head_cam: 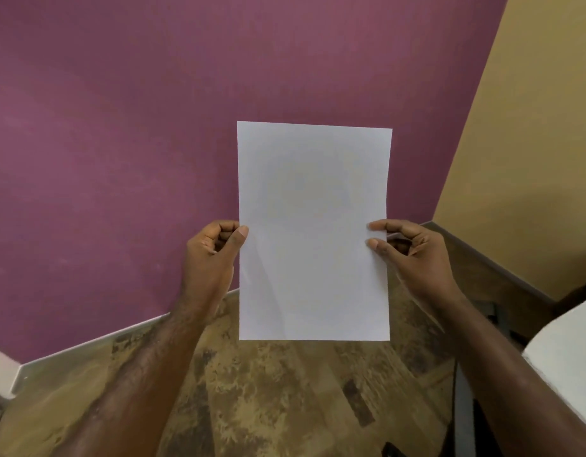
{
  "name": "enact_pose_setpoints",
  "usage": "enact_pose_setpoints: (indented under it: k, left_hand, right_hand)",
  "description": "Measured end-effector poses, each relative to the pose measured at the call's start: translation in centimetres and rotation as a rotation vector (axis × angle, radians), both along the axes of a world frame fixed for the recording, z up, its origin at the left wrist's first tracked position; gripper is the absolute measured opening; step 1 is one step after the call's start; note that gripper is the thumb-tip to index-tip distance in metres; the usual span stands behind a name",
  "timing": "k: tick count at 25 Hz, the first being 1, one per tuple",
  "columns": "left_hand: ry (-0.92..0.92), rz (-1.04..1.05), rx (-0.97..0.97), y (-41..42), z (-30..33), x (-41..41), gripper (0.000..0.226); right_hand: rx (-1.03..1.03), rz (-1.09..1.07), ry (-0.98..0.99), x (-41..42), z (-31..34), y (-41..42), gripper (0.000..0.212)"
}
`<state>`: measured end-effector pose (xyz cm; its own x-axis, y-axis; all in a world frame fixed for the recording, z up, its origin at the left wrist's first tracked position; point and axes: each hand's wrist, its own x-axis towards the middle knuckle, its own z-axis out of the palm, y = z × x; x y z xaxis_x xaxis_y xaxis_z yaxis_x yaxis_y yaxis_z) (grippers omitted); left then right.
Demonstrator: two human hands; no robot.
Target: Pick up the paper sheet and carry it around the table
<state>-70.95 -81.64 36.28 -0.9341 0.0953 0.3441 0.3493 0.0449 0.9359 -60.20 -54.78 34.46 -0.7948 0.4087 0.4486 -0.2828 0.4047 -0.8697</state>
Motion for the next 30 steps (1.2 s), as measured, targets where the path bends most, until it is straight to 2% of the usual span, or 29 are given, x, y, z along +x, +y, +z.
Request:
enact_pose_setpoints:
  k: [7, 11, 16, 19, 24, 30]
  left_hand:
    - [0.023, -0.116, -0.119, 10.7, -1.3, -14.7, 0.008]
    - [0.044, -0.206, -0.158, 19.2, -3.1, -24.4, 0.001]
    - [0.142, -0.361, -0.187, 31.2, -3.1, -34.5, 0.007]
    - [0.206, -0.453, -0.189, 39.5, -2.5, -37.9, 0.018]
    - [0.26, -0.59, -0.155, 54.5, -2.9, -40.7, 0.014]
    - [0.212, -0.676, -0.143, 72.8, -3.4, -41.8, 0.005]
  right_hand:
    - [0.015, -0.169, -0.087, -10.9, -1.4, 8.6, 0.022]
    - [0.111, -0.388, -0.113, -18.0, -2.9, 14.2, 0.022]
    - [0.116, -0.659, -0.127, -24.7, -2.9, 21.7, 0.025]
    - [0.079, -0.788, -0.118, -26.2, -2.6, 27.2, 0.024]
    - [0.073, -0.982, -0.105, -26.9, -3.7, 38.0, 0.024]
    - [0.054, -1.068, -0.09, -27.0, -3.1, 53.6, 0.024]
